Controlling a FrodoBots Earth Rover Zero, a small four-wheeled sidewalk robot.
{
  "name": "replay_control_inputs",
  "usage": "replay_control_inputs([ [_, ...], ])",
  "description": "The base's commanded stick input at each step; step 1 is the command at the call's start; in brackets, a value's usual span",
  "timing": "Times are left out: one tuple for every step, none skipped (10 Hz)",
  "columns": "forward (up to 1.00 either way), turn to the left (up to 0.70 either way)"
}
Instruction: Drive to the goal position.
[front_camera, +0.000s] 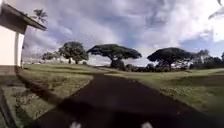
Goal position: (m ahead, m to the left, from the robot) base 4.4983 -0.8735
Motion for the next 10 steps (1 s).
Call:
replay_control_inputs([
  [0.5,0.0],
  [0.5,0.0],
  [0.5,0.0],
  [0.5,0.0],
  [0.5,0.0],
  [0.5,0.0],
  [0.5,0.0],
  [0.5,0.0],
  [0.5,0.0],
  [0.5,0.0],
])
